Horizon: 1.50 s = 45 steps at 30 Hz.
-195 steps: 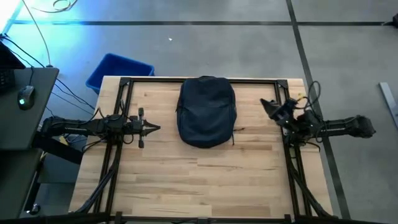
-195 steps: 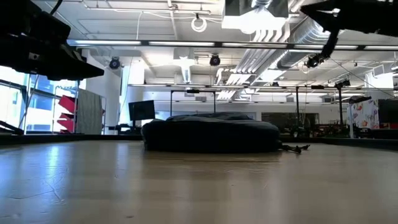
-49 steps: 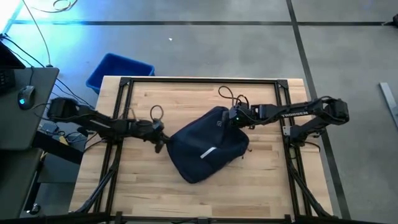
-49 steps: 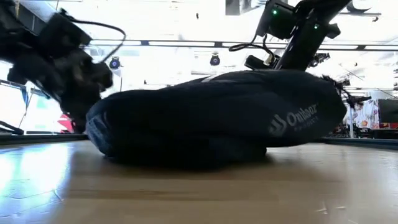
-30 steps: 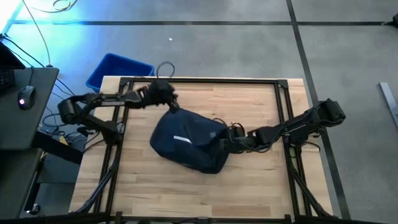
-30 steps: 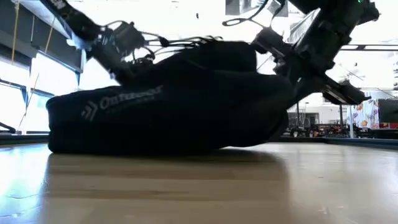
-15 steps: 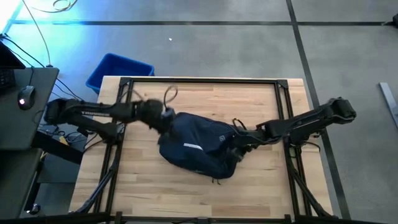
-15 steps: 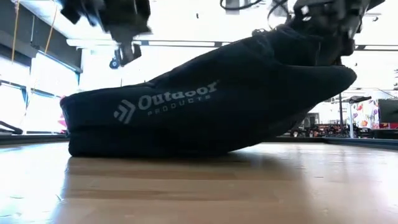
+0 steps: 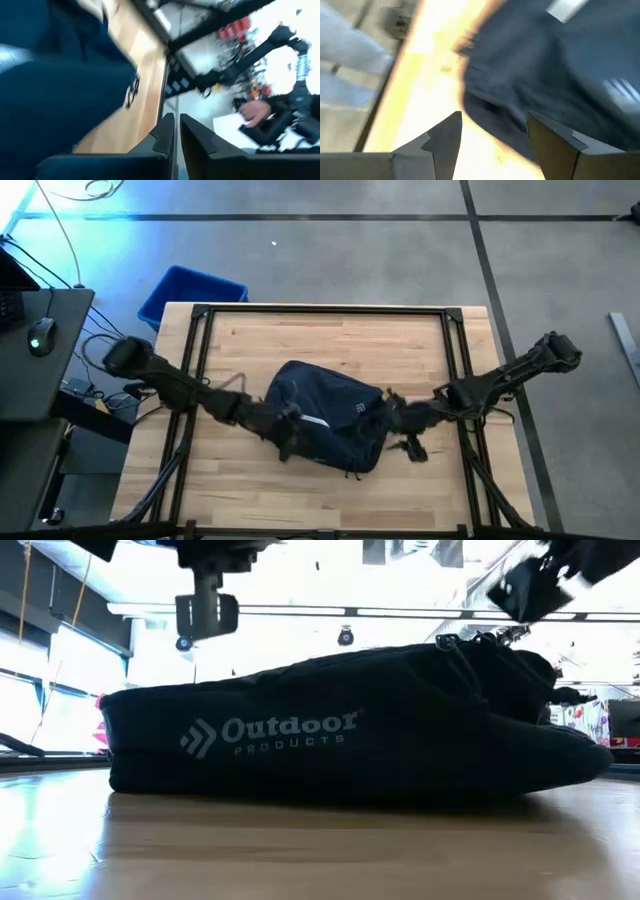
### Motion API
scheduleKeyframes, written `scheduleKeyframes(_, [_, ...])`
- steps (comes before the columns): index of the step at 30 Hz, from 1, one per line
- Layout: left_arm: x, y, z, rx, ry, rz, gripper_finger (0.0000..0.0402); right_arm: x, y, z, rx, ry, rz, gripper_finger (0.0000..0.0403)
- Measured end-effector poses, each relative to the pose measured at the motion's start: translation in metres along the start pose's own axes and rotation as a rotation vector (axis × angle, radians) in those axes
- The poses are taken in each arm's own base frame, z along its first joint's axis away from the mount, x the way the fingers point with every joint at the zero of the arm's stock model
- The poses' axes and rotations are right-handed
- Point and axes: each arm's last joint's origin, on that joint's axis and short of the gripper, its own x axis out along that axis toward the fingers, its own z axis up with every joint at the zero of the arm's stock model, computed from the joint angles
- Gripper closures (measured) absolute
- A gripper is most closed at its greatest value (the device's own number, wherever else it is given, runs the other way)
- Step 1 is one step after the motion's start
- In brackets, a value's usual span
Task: Unpack backpack
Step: Open the blue backpack
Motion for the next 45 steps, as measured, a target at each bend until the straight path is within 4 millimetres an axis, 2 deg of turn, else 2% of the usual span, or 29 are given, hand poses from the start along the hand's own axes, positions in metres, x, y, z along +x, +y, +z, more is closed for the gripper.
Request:
scheduleKeyframes(5, [0.05, -0.007, -0.019, 0.033, 0.067, 0.024, 0.0344, 0.028, 0.03, -0.001, -0.18, -0.034, -0.032, 0.0196])
scheduleKeyframes(10, [0.088, -0.001, -0.028, 0.021, 0.117, 0.104, 0.0305, 0.066, 0.041, -0.007, -0.172, -0.021, -0.117, 0.0196])
scheduleKeyframes(15, [0.103, 0.006, -0.031, 0.01, 0.117, 0.194, 0.0274, 0.1, 0.038, -0.013, -0.076, -0.033, -0.211, 0.0197])
scheduleKeyframes(19, [0.103, 0.01, -0.03, 0.023, 0.044, 0.277, 0.0261, 0.119, 0.036, -0.019, -0.041, -0.027, -0.227, 0.0208])
scheduleKeyframes(22, [0.102, 0.014, -0.028, 0.024, -0.009, 0.347, 0.0259, 0.131, 0.035, -0.023, 0.007, -0.03, -0.249, 0.0233])
scheduleKeyframes(27, [0.111, 0.028, -0.033, 0.049, -0.02, 0.383, 0.0259, 0.136, 0.033, -0.027, 0.132, -0.027, -0.279, 0.0312])
scheduleKeyframes(31, [0.116, 0.035, -0.038, 0.077, 0.014, 0.376, 0.0259, 0.133, 0.032, -0.019, 0.25, -0.032, -0.281, 0.039])
scheduleKeyframes(35, [0.116, 0.037, -0.038, 0.088, -0.002, 0.388, 0.0259, 0.127, 0.039, 0.0, 0.234, -0.026, -0.282, 0.039])
scheduleKeyframes(40, [0.117, 0.041, -0.03, 0.104, -0.037, 0.408, 0.0264, 0.122, 0.044, 0.019, 0.157, -0.048, -0.283, 0.0401])
scheduleKeyframes(43, [0.116, 0.042, -0.028, 0.127, -0.037, 0.414, 0.0288, 0.121, 0.044, 0.021, 0.13, -0.053, -0.296, 0.0401])
scheduleKeyframes(45, [0.115, 0.042, -0.027, 0.145, -0.034, 0.417, 0.0321, 0.121, 0.044, 0.02, 0.128, -0.046, -0.299, 0.0402])
